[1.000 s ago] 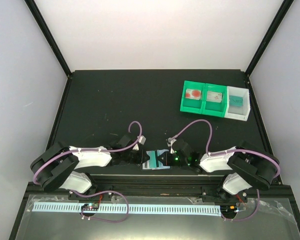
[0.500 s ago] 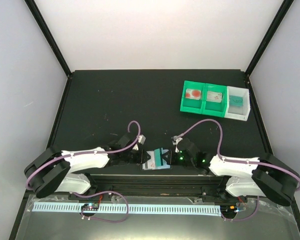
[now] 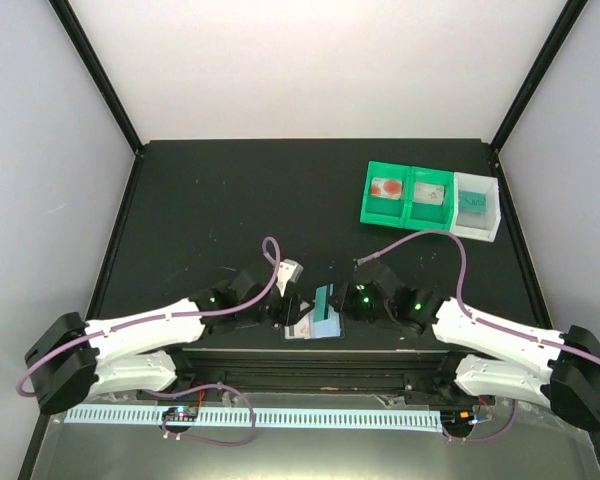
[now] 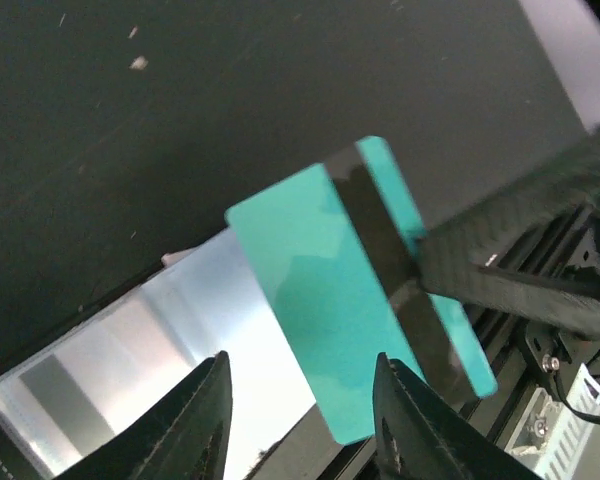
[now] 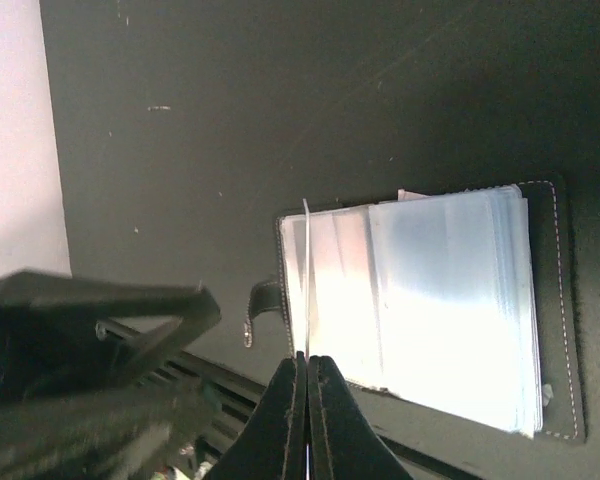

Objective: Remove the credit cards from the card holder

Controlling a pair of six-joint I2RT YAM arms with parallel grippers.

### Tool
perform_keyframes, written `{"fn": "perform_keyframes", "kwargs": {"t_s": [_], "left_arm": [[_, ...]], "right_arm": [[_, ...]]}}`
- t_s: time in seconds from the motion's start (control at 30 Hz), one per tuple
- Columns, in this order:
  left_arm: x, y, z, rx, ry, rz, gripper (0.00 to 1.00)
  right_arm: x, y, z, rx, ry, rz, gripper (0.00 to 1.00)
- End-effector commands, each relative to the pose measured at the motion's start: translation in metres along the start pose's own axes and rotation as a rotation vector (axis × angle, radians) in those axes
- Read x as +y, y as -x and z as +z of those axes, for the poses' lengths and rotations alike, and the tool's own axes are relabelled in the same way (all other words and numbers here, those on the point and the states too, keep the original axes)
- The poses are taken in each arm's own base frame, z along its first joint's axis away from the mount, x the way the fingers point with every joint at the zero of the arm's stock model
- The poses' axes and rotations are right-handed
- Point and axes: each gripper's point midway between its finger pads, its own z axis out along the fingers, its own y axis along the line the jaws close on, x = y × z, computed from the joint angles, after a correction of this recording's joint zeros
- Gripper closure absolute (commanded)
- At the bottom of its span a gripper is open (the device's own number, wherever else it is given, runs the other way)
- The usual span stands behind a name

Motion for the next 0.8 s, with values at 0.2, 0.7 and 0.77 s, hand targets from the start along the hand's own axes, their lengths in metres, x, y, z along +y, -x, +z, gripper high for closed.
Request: {"fn": "perform_keyframes", "kwargs": {"t_s": [0.2, 0.7, 0.77], "left_arm": [[-0.056, 0.014, -0.034, -0.253, -0.063, 0.459, 0.5], [-0.045, 0.017, -0.035, -0.33, 0.085, 0.69, 0.48], [-0.046, 0.013, -0.033, -0.329, 0.079, 0.735, 0.47]], "right_arm": [[0.03, 0.017, -0.023, -0.04, 0.023, 0.218, 0.99], [0.036, 0.009, -0.014, 0.014, 0.078, 0.295, 0.99], [0.035, 0.007, -0.012, 0.019, 0.087, 0.311, 0.99]]}}
